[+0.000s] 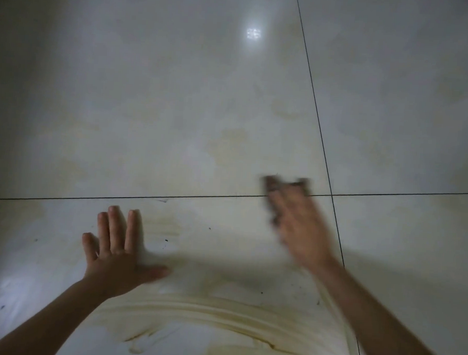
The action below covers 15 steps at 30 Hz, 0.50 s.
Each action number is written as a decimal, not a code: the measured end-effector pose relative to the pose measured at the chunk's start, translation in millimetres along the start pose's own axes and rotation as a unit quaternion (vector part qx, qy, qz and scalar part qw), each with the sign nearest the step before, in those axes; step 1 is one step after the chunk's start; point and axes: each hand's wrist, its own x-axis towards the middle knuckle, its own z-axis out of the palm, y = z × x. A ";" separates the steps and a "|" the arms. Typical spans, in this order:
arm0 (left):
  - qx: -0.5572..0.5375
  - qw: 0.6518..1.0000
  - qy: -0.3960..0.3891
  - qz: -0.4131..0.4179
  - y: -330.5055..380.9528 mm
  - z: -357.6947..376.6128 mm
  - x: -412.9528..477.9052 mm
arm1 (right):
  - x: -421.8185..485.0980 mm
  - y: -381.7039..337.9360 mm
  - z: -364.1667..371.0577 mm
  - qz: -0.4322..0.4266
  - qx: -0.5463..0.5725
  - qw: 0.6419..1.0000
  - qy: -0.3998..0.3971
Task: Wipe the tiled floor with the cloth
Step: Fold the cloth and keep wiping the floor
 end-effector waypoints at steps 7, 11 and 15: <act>0.035 0.999 0.020 -0.012 6.0 0.6 -3.5 | -59.0 -16.2 0.3 0.412 0.020 0.908 0.080; 0.019 0.998 0.052 -0.004 3.8 4.6 -1.4 | -39.6 -158.3 22.8 0.135 0.031 0.990 0.017; -0.004 0.994 0.108 0.032 -0.5 11.2 -3.0 | -26.6 -145.8 18.1 -0.061 0.024 0.998 -0.020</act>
